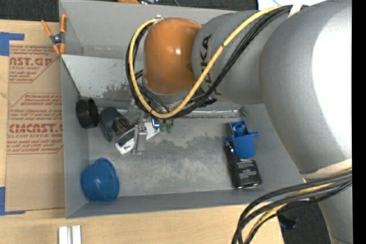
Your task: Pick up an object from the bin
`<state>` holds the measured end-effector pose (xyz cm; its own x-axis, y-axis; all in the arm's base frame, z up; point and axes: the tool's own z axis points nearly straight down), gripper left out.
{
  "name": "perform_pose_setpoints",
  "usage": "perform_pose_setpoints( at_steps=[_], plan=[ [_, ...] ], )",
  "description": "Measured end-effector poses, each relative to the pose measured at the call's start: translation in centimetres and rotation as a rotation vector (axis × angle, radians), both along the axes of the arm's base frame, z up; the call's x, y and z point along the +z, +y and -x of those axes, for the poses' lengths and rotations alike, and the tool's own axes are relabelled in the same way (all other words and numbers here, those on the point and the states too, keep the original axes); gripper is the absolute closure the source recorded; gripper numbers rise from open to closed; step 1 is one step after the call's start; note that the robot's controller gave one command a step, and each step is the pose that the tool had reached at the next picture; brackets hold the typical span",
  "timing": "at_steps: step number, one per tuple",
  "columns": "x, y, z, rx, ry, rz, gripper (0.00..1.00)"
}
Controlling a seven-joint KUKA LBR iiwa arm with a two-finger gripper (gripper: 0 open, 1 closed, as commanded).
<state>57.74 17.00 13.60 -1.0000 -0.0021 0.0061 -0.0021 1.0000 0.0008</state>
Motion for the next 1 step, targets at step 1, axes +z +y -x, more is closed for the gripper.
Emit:
perform_pose_setpoints(
  at_steps=[1],
  plan=[
    [0.42,-0.06,-0.22,-0.002,-0.007,-0.001,0.0]
  ],
)
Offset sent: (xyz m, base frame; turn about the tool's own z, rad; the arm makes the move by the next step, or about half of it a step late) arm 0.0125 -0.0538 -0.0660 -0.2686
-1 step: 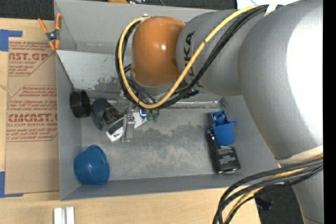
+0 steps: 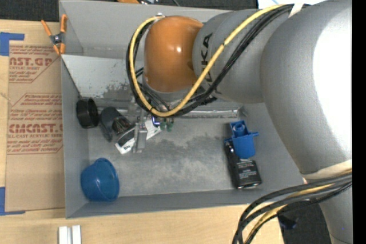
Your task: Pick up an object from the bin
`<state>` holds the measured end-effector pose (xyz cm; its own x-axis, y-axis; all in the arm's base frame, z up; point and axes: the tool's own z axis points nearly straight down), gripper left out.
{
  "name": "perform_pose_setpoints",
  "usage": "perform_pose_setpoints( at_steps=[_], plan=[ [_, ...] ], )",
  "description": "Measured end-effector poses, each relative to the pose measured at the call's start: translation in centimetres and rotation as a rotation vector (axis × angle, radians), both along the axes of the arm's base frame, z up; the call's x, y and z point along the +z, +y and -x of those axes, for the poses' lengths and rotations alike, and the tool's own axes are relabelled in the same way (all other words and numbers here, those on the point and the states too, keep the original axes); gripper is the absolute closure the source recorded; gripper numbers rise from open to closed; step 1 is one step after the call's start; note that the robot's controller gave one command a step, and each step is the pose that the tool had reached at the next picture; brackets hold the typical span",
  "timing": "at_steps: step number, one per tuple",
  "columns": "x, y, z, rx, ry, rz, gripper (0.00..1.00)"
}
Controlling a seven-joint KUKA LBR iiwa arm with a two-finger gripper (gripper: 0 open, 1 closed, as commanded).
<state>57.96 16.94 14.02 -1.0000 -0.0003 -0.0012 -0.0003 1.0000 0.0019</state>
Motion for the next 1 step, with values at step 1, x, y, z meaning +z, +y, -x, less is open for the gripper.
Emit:
perform_pose_setpoints(
  at_steps=[1],
  plan=[
    [-7.24,-5.52,-1.0,0.268,0.003,0.002,0.0]
  ],
)
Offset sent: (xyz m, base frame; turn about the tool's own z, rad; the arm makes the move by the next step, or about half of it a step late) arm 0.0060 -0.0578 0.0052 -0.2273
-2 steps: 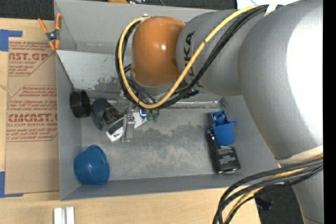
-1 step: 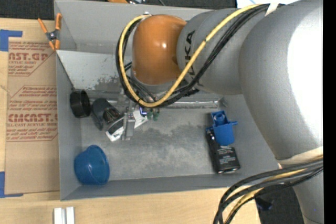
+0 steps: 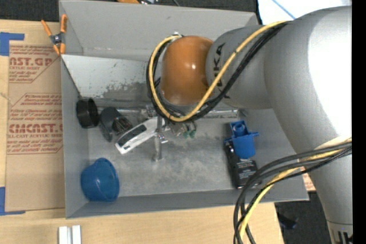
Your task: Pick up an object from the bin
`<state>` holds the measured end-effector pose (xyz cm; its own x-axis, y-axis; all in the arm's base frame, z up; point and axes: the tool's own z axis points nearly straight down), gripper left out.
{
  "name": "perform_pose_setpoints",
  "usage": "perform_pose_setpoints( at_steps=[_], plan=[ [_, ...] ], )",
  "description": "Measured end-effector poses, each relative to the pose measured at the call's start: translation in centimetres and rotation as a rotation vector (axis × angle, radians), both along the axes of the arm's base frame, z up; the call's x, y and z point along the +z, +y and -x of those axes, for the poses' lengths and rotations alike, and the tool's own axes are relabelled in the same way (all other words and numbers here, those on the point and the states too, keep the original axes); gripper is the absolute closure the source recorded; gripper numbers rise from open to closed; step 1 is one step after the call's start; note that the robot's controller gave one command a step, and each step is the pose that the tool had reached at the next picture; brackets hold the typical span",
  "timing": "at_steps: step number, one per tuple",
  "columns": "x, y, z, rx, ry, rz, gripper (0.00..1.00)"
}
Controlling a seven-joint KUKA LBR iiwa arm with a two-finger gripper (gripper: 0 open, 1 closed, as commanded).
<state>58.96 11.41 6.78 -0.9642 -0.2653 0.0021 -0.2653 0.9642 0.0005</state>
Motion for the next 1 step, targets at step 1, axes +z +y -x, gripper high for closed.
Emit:
perform_pose_setpoints(
  at_steps=[1],
  plan=[
    [7.81,-0.13,0.32,-0.04,-0.007,-0.004,0.0]
  ],
)
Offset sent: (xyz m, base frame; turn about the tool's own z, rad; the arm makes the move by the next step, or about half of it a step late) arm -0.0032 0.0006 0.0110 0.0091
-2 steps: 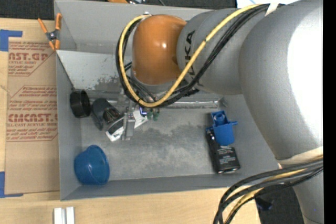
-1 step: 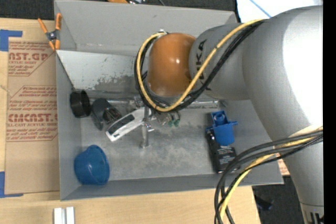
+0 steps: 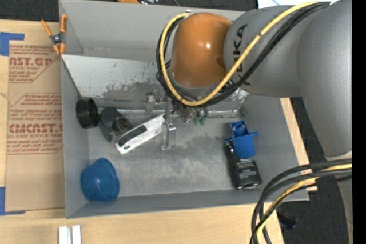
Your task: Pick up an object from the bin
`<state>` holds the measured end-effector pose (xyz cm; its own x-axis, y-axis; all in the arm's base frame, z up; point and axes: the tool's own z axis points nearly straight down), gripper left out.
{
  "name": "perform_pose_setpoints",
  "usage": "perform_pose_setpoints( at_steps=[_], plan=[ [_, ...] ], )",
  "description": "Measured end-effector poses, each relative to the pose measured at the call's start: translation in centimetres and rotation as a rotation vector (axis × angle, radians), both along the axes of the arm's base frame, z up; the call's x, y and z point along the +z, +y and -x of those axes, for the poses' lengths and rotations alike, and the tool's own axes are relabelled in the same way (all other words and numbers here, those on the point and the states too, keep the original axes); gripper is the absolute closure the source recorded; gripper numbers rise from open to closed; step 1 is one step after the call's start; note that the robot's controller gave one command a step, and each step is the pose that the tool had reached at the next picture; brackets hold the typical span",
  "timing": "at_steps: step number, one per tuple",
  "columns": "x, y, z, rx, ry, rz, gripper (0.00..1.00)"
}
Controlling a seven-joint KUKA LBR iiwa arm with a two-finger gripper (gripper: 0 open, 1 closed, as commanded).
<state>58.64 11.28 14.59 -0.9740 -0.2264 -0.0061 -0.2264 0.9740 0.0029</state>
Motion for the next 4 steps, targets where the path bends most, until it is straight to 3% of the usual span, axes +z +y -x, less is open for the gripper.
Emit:
perform_pose_setpoints(
  at_steps=[1,2,3,4],
  plan=[
    [-6.79,0.29,0.03,0.031,0.012,0.001,0.0],
    [-7.47,0.32,-0.18,-0.02,-0.004,-0.004,0.0],
    [-6.77,0.37,-0.06,0.027,0.008,-0.001,1.0],
    [-6.77,0.37,-0.06,0.028,0.008,-0.001,1.0]
  ],
)
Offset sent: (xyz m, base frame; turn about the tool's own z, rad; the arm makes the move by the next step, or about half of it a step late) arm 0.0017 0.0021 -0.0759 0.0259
